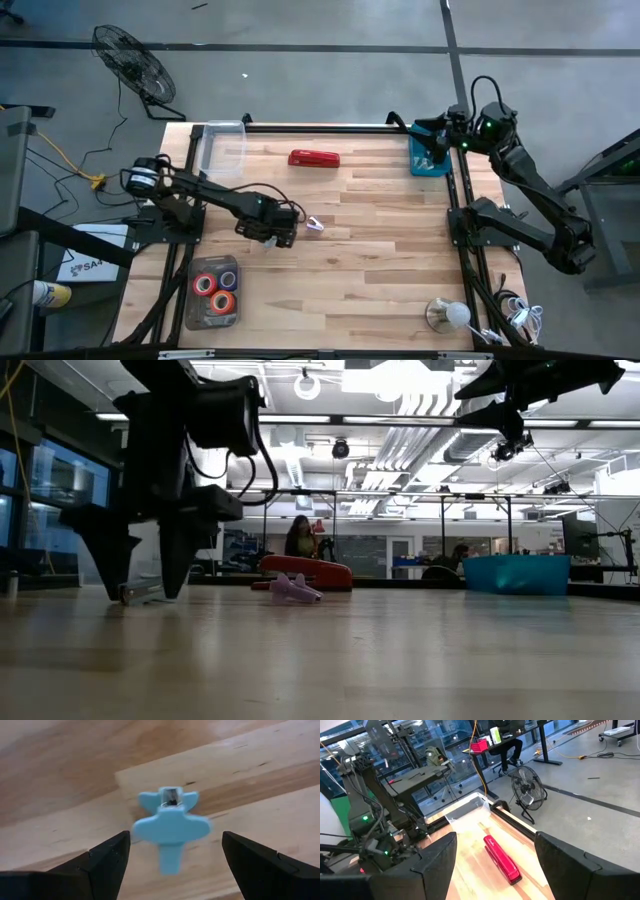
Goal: Pick and place Stapler, Stapler remover, tape
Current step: Put the light blue staple remover into the blue bin
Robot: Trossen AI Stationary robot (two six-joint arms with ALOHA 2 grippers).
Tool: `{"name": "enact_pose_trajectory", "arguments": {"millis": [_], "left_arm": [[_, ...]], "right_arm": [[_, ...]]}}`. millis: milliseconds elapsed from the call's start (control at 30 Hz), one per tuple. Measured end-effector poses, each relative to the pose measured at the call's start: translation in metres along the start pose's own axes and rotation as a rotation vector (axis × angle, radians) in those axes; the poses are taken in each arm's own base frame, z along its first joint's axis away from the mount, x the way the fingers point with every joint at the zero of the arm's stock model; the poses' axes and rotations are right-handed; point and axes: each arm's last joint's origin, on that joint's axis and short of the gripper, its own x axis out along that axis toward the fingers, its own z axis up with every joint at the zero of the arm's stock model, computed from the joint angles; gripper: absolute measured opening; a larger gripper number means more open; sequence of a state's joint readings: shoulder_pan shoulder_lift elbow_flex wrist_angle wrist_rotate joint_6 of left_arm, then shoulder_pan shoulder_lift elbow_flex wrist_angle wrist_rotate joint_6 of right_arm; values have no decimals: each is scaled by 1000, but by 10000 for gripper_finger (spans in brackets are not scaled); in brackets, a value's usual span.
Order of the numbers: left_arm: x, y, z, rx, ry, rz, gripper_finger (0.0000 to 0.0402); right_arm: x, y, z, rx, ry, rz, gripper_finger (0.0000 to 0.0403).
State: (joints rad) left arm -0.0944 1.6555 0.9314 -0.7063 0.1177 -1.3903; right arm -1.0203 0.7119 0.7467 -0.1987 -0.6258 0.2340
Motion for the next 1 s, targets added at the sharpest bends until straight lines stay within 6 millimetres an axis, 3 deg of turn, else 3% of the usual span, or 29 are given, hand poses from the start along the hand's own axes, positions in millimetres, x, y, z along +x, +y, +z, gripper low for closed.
{"name": "enact_pose_trajectory", "arguments": {"millis": [167, 733, 1000], "left_arm": [[4, 0, 0, -2, 11, 25, 275], [4, 1, 0, 9, 38, 29, 52], [-1, -4, 0, 102, 27, 9, 43]], "right_arm": [[0, 0, -1, 4, 5, -1, 259], [0, 0, -1, 5, 6, -3, 259], [0, 0, -1, -4, 8, -4, 259]]}}
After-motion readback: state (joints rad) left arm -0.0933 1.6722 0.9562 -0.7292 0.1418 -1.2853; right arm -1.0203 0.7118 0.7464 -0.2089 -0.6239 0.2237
